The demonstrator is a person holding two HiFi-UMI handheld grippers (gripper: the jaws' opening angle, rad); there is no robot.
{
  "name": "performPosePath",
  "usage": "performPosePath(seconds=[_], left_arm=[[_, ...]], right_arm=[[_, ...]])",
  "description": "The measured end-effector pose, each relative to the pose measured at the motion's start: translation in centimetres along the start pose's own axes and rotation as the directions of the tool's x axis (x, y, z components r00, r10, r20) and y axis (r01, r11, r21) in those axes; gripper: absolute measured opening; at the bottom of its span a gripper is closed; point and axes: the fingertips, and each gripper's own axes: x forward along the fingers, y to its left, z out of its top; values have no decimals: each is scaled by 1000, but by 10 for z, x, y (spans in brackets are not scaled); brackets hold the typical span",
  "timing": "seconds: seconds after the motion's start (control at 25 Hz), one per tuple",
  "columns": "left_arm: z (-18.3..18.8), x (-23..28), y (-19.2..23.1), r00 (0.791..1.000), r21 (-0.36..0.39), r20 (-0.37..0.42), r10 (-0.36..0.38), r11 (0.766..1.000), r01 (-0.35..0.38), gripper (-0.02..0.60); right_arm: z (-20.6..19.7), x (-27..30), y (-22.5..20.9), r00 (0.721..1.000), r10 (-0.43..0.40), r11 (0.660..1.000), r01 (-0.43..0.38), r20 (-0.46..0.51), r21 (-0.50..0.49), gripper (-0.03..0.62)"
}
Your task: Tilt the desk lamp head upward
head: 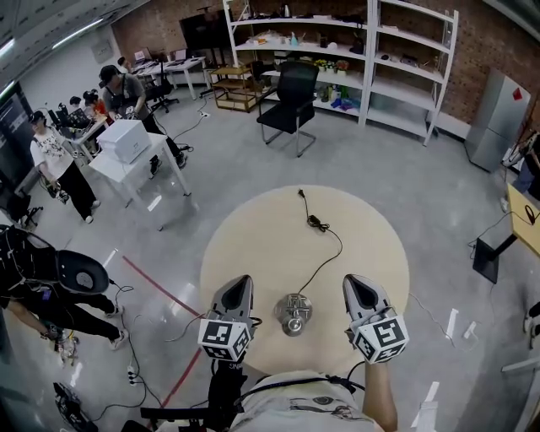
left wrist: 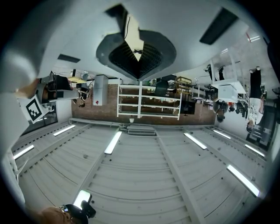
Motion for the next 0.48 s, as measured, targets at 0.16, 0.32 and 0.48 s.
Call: performPosePath(seconds=[0.16, 0.32, 0.48], left_arm=[[2, 2, -8, 1000, 2, 4, -10, 1000, 10, 3], [2, 3, -12, 1000, 6, 3, -23, 1000, 23, 3], [3, 5, -11, 1000, 7, 3, -29, 1000, 29, 3]], right_arm=[[4, -2, -1, 1000, -1, 1000, 1, 8, -18, 3], [6, -3, 2, 1000, 4, 1000, -3, 12, -26, 3], [6, 0, 5, 1000, 5, 1000, -5, 9, -30, 3]])
